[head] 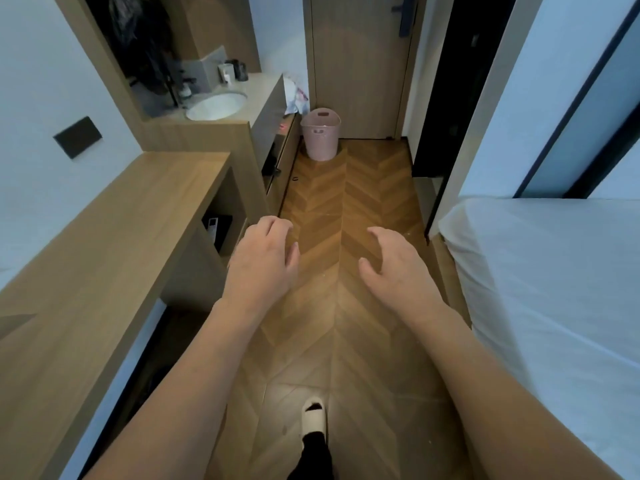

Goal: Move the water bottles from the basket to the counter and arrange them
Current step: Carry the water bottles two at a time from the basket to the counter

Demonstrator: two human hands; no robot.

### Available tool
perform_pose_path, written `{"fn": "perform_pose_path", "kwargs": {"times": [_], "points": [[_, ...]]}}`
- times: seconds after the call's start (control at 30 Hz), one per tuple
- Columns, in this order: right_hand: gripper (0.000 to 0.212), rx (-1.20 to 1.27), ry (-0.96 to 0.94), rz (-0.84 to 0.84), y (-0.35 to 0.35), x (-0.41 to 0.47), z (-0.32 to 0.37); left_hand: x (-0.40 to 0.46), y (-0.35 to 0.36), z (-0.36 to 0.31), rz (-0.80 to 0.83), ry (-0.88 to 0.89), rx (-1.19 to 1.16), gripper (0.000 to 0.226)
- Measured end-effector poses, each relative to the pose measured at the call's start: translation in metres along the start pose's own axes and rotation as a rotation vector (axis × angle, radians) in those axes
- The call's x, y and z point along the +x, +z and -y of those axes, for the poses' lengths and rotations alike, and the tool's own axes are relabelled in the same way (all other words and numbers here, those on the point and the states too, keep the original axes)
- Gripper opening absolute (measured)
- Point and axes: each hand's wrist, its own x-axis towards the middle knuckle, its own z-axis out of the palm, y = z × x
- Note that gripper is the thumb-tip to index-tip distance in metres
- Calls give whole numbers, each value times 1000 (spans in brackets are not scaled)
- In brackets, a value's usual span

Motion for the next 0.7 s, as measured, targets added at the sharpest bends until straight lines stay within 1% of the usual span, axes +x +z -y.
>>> {"fn": "perform_pose_path", "kwargs": {"times": [0.13,0.3,0.43,0.6,0.7], "points": [[56,-2,12,-8,21,95,-6,83,40,31,27,28,-5,34],[56,-14,34,4,36,207,-1,187,65,72,53,39,10,35],[56,-9,53,21,47,279,-8,259,89,92,68,31,1,34],[56,-5,96,51,59,377,-40,349,141,112,110,50,14,35],[55,4,98,69,64,449,-68,417,178,122,98,46,14,35]]}}
